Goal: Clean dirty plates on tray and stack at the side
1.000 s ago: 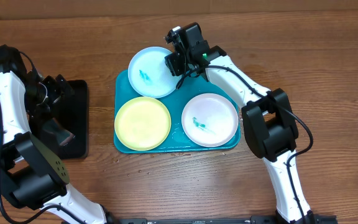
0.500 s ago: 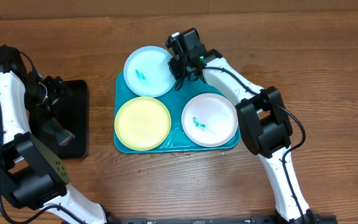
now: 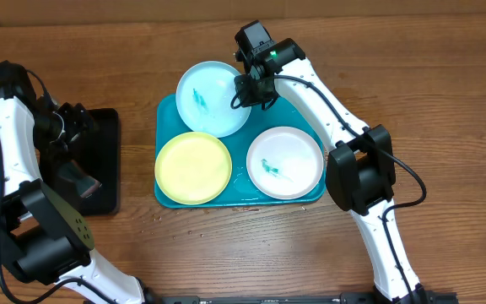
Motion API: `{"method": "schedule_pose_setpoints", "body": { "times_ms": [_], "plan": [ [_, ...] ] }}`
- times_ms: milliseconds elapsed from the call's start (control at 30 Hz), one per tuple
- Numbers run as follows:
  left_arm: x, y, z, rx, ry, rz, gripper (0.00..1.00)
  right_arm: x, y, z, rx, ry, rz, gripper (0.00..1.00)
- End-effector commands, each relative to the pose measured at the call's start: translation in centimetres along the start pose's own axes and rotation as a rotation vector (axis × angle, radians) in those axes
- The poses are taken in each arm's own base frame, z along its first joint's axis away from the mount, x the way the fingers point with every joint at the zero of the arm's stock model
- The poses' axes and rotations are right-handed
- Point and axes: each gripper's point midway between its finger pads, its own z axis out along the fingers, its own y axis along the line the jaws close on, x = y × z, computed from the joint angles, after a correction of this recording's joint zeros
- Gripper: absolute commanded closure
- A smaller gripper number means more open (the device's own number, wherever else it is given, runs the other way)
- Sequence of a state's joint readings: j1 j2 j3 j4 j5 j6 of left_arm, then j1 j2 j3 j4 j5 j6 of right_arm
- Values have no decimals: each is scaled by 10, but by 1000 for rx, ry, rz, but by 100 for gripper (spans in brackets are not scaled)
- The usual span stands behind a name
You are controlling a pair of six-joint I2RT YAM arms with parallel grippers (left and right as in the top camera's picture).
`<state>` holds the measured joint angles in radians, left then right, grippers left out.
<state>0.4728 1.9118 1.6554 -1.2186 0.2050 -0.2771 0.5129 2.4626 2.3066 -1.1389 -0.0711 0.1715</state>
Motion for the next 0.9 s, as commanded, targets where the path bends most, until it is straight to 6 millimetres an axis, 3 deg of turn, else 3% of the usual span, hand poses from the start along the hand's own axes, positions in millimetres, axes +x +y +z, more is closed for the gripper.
{"method": "schedule_pose_setpoints", "body": {
  "times_ms": [0,167,333,433,500,600,700,867],
  "plan": [
    [2,0,1,-3,3,9,19,-18,17,-24,-45,-79,36,96],
    [3,1,1,-5,8,8,19,-47,11,-67,-29,-203,53,96],
    [3,1,1,-5,7,9,19,-51,7,-98,-30,-226,63,96],
    [2,0,1,-5,6,9,18,-37,5,-105,-20,-173,71,96],
    [2,0,1,-4,4,9,18,3,11,-103,-63,-4,75,96],
    [3,1,1,-5,7,9,19,36,12,-97,-60,134,82,96],
    [3,1,1,-5,7,9,19,54,11,-86,-39,204,83,96],
    [3,1,1,-6,9,9,19,63,11,-64,-39,236,82,96]
  ]
}}
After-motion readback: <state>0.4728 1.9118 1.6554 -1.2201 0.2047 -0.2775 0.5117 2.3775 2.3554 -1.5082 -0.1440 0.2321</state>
